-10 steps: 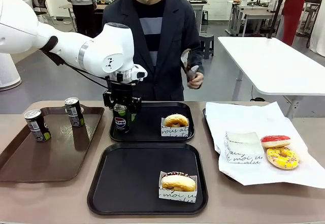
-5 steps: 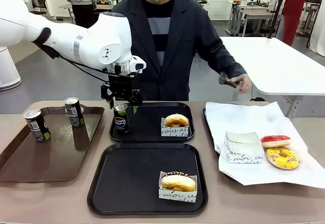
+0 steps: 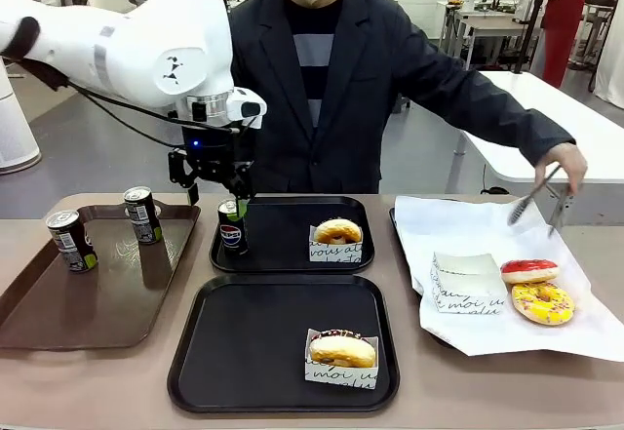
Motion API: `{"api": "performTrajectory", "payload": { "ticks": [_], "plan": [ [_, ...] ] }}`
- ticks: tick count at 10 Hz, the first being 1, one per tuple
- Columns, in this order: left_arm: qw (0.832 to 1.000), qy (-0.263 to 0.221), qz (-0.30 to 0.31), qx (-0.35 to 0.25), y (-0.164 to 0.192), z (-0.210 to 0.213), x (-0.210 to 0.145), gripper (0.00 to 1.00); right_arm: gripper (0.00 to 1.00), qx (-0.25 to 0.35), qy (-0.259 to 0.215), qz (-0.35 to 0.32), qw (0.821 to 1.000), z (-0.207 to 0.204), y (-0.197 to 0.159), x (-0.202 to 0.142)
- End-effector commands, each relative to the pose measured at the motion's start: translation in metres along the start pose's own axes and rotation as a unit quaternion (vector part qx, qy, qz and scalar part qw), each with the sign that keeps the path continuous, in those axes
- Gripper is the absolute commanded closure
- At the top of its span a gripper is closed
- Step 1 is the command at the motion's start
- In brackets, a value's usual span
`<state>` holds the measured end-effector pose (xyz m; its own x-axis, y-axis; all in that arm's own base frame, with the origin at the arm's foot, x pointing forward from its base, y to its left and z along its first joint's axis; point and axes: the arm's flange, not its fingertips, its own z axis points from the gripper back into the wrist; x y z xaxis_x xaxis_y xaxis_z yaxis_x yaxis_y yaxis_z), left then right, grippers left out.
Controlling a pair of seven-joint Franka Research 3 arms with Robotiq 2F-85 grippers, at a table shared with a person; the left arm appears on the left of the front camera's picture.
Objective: Set up donuts and drinks on trays.
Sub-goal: Pick up one Pepsi coke and place it on the Flat Tray, then pick up one Pepsi coke from the Handle tray and place it on the Flat Tray without a Pepsi coke.
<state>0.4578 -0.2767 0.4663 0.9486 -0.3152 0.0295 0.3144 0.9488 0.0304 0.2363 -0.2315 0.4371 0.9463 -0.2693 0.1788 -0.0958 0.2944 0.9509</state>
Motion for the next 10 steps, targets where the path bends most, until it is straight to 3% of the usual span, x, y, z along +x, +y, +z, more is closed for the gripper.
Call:
{"api": "performTrajectory", "payload": {
  "ticks": [1,3,4,10],
  "plan": [
    [1.000,0.003,-0.022,-0.023,0.011,0.003,-0.036,0.00,0.00,0.011,-0.007,0.010,1.000,0.001,0.001,0.002],
    [0.999,0.023,-0.009,-0.038,0.018,0.006,-0.052,0.00,0.00,0.011,-0.007,0.010,1.000,0.001,0.001,0.002],
    [1.000,0.005,-0.012,-0.018,0.003,0.005,-0.031,0.00,0.00,0.011,-0.007,0.010,1.000,0.001,0.001,0.002],
    [1.000,0.005,-0.012,-0.018,0.003,0.005,-0.031,0.00,0.00,0.011,-0.007,0.010,1.000,0.001,0.001,0.002]
  ]
}}
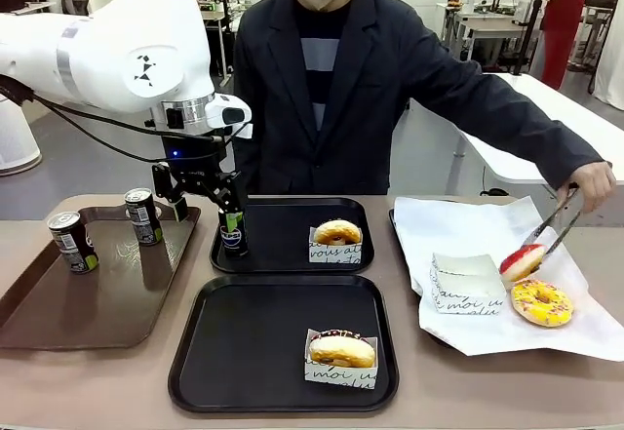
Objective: Set up donuts and drinks on trays.
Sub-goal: Pick up one Pepsi coke from the Handle tray and place it on the Flat Tray without a Pepsi coke.
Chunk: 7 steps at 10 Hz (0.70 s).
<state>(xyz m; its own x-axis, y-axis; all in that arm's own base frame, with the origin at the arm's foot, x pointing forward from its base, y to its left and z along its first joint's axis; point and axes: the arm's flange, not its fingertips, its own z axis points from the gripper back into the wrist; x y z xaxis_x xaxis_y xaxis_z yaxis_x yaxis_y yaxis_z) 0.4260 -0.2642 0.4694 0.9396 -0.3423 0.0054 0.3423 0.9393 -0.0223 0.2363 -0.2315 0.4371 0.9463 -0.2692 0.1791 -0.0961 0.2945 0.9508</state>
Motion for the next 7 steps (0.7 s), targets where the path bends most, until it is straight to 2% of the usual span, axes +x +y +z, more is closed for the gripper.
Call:
{"api": "performTrajectory", "payload": {
  "ticks": [1,3,4,6,7],
  "plan": [
    [1.000,-0.007,0.002,0.008,0.001,0.001,0.003,0.00,0.00,0.011,-0.007,0.010,1.000,0.001,0.001,0.002],
    [1.000,0.000,0.000,0.000,0.000,0.000,0.000,0.00,0.00,0.011,-0.007,0.010,1.000,0.001,0.001,0.002],
    [0.999,0.010,0.008,-0.029,0.022,-0.004,-0.005,0.00,0.00,0.011,-0.007,0.010,1.000,0.001,0.001,0.002],
    [0.998,0.055,-0.016,0.006,0.109,0.016,0.024,0.00,0.00,0.011,-0.007,0.010,1.000,0.001,0.001,0.002],
    [0.999,0.047,0.006,-0.007,0.141,0.011,0.000,0.00,0.00,0.011,-0.007,0.010,1.000,0.001,0.001,0.002]
  ]
}}
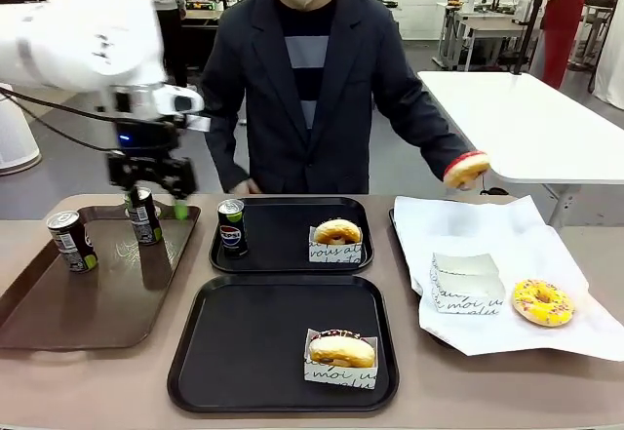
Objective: Set up donuts and drinks on trays.
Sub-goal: Pick up one Pepsi coke from the Handle tray and place it on the Flat Tray without a Pepsi coke.
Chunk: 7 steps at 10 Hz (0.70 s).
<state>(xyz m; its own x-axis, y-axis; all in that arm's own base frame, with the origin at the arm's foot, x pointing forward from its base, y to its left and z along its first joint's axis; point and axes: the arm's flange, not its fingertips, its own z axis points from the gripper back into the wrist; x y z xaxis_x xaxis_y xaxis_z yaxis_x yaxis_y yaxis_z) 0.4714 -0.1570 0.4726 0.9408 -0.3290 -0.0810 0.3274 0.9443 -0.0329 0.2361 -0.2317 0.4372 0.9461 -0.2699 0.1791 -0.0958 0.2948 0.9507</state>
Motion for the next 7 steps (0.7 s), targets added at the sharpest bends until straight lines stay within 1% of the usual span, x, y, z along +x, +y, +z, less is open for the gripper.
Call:
{"api": "performTrajectory", "payload": {
  "ticks": [1,2,3,4,6,7],
  "plan": [
    [1.000,-0.005,0.010,-0.014,0.053,0.013,-0.014,0.00,0.00,0.012,-0.007,0.010,1.000,0.001,0.001,0.002],
    [1.000,-0.010,0.008,-0.013,0.082,0.033,-0.009,0.00,0.00,0.012,-0.007,0.010,1.000,0.001,0.001,0.002],
    [0.999,-0.022,0.033,-0.021,0.102,0.035,-0.022,0.00,0.00,0.012,-0.007,0.010,1.000,0.001,0.001,0.002],
    [0.998,-0.030,0.055,-0.028,0.125,0.035,-0.025,0.00,0.00,0.012,-0.007,0.010,1.000,0.001,0.001,0.002],
    [0.995,-0.029,0.090,-0.029,0.151,0.039,-0.028,0.00,0.00,0.012,-0.007,0.010,1.000,0.001,0.001,0.002],
    [0.994,-0.034,0.103,-0.021,0.155,0.039,-0.029,0.00,0.00,0.012,-0.007,0.010,1.000,0.001,0.001,0.002]
  ]
}}
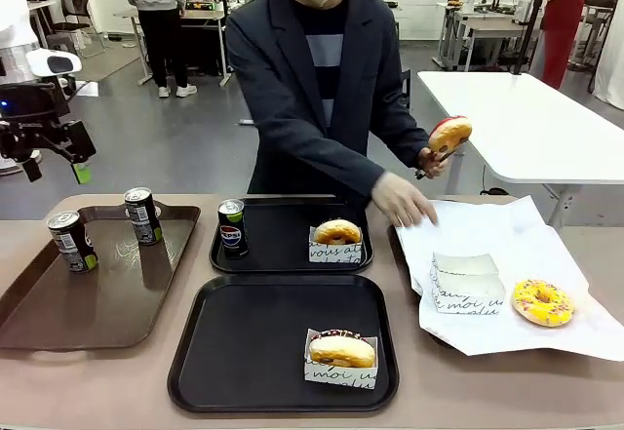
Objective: Set up donuts and drinks on trays.
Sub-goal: Pick up one Pepsi coke from the Handle tray and place it on the Flat Tray without a Pepsi coke.
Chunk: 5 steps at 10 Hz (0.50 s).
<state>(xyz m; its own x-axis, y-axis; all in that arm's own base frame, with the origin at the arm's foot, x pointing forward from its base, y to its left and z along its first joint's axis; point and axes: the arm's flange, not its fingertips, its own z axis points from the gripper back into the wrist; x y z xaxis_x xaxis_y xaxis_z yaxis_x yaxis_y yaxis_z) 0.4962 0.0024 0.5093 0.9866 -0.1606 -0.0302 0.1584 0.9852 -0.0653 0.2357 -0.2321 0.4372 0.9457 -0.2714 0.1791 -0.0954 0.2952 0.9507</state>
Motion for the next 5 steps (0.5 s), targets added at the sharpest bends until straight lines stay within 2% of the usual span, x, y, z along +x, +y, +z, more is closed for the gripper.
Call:
{"api": "performTrajectory", "payload": {
  "ticks": [1,2,5],
  "plan": [
    [0.999,-0.029,0.041,0.006,-0.0083,0.0004,0.0003,0.00,0.00,0.012,-0.006,0.011,1.000,0.0005,0.0014,0.0019],
    [1.000,0.000,0.000,0.000,0.0000,0.0000,0.0000,0.00,0.00,0.012,-0.006,0.011,1.000,0.0005,0.0014,0.0019],
    [1.000,0.000,0.000,0.000,0.0000,0.0000,0.0000,0.00,0.00,0.012,-0.006,0.011,1.000,0.0005,0.0014,0.0019]
  ]
}}
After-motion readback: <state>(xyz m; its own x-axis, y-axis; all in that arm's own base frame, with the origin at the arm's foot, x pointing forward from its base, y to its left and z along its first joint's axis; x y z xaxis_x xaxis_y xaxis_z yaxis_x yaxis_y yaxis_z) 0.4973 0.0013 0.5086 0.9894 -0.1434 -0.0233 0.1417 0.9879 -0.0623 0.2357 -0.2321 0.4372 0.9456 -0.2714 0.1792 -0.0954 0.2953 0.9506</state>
